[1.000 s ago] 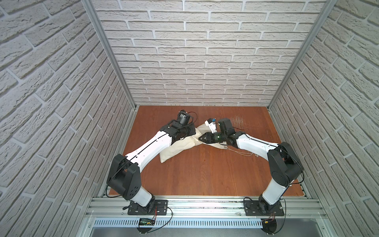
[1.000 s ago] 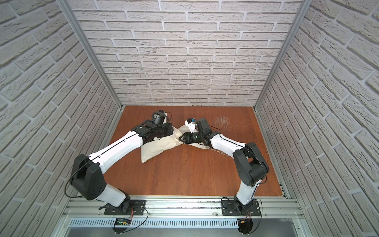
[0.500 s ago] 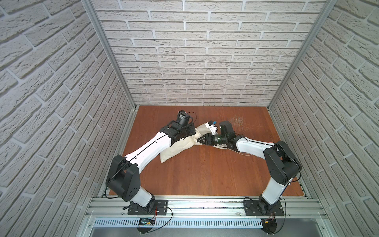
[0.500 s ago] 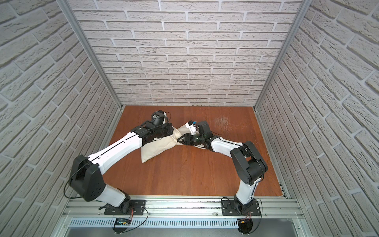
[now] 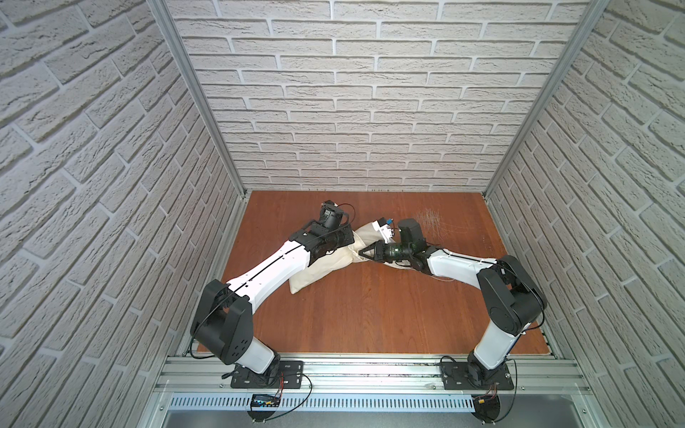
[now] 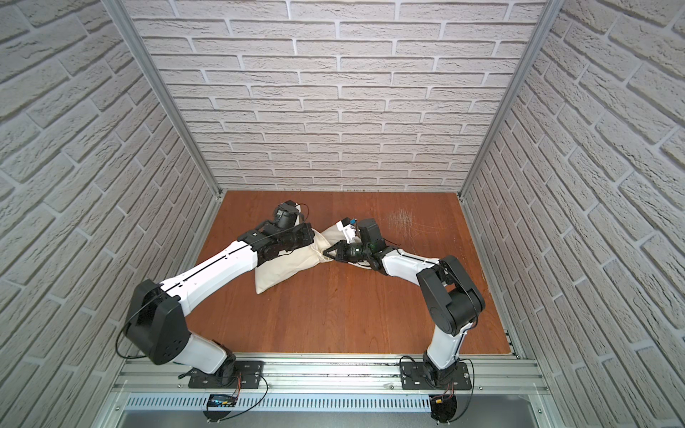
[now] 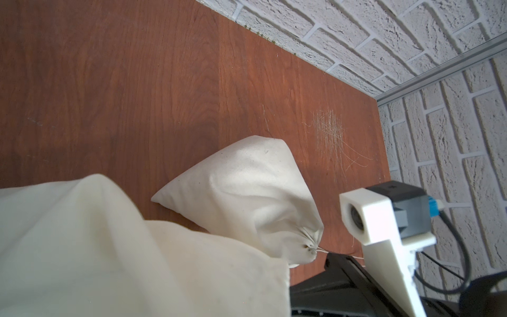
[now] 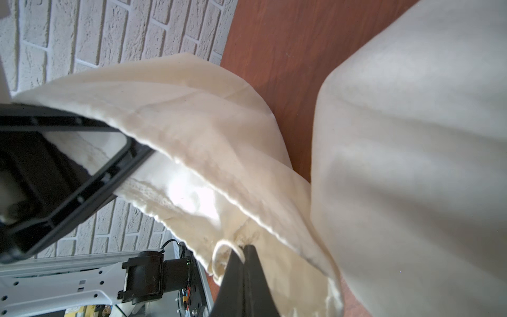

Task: Close the soil bag
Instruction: Frap the soil bag at the center of the board.

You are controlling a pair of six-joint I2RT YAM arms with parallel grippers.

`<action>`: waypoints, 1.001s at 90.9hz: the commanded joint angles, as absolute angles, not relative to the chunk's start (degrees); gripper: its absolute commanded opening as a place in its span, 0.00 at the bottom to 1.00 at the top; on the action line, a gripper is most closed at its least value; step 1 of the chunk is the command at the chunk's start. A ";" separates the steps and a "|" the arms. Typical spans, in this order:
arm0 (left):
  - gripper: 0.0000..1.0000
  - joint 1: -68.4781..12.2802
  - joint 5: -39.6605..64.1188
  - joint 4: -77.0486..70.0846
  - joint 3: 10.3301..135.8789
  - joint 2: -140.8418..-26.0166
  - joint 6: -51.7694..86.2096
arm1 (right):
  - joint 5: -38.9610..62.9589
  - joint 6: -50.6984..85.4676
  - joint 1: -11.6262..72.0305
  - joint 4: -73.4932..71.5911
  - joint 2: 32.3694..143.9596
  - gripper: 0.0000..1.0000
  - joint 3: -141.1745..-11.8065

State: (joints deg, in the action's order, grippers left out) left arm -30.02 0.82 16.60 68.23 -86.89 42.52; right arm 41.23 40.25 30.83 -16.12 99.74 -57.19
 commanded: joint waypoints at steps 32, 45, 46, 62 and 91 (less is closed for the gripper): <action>0.48 -31.33 -2.56 6.58 66.60 -84.68 34.17 | 24.75 19.73 28.78 13.79 76.30 0.03 -67.14; 0.67 -37.14 -6.92 -0.46 62.39 -78.23 20.12 | 25.16 19.31 29.08 15.76 77.44 0.03 -69.46; 0.69 -37.91 -7.41 -0.98 62.00 -77.74 18.67 | 25.10 19.28 29.13 15.83 77.48 0.03 -69.62; 0.78 -45.05 -10.02 -10.24 56.44 -74.30 3.51 | 23.62 18.15 29.35 17.89 76.38 0.03 -71.54; 0.70 -46.78 -2.70 -23.53 53.53 -79.59 -8.08 | 21.24 16.94 29.44 21.18 73.84 0.03 -72.66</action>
State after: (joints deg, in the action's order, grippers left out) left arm -46.48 -5.32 -15.20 53.78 -78.39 -0.49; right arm 22.50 18.26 29.04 20.78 76.31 -70.85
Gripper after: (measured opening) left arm 0.714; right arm 0.061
